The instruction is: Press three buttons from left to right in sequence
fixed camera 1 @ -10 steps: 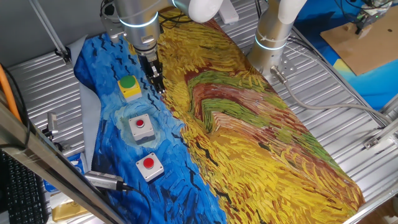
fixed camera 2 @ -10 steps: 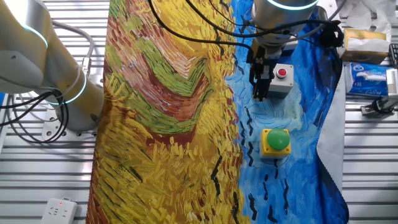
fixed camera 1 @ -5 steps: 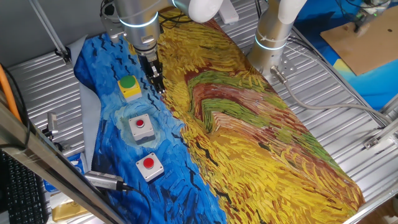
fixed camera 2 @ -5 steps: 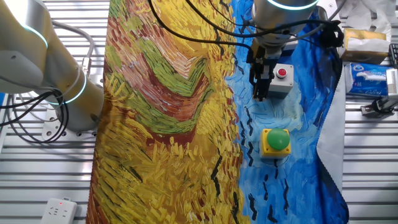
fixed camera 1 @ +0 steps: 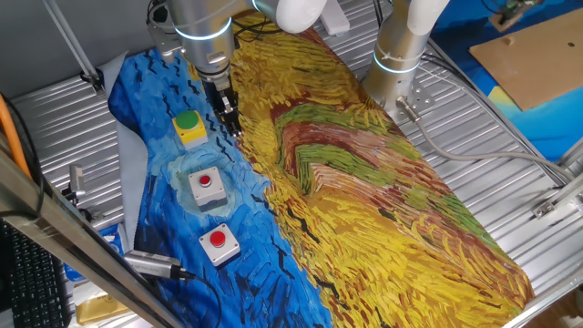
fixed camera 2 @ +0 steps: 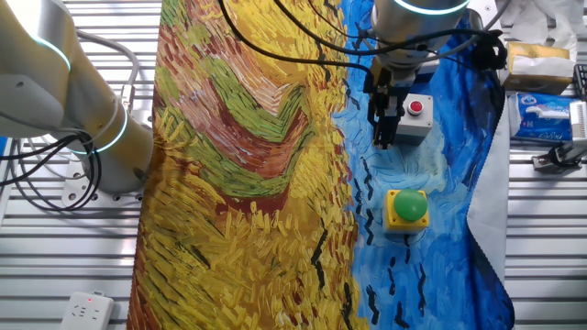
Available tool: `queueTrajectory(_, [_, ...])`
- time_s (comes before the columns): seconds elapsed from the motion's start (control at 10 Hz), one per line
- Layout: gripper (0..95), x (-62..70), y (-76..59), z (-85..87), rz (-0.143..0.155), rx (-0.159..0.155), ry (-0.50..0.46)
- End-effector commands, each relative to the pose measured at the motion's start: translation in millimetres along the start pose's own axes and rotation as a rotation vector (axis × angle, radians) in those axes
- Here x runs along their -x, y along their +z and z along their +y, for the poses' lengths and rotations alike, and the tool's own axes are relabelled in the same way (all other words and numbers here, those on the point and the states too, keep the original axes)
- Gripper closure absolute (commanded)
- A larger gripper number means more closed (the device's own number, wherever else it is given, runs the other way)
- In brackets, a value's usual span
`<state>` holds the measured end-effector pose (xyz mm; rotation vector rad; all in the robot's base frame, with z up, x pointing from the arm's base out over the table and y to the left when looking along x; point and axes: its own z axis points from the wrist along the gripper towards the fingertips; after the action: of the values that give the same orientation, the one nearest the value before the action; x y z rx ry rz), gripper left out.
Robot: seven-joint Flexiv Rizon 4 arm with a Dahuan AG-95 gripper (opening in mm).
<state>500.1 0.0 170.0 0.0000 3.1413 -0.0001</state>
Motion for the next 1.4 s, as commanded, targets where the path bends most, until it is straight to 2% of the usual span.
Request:
queueTrajectory(0.1, [0.0, -0.1, 0.0, 0.0, 0.000, 0.000, 0.000])
queueTrajectory(0.2, [95.0, -0.8, 0.8, -0.3, -0.122, 0.083, 0.138])
queueTrajectory(0.3, [95.0, -0.9, 0.8, -0.3, -0.123, 0.072, 0.128])
queueTrajectory(0.8, [95.0, -0.8, 0.8, -0.4, -0.127, 0.067, 0.069])
queueTrajectory(1.0, [95.0, -0.8, 0.8, -0.4, -0.136, 0.039, 0.029])
queueTrajectory(1.1, [95.0, -1.0, 0.9, -0.4, -0.135, 0.035, -0.027])
queueTrajectory(1.4, [95.0, -1.1, 1.0, -0.6, -0.136, 0.050, 0.021])
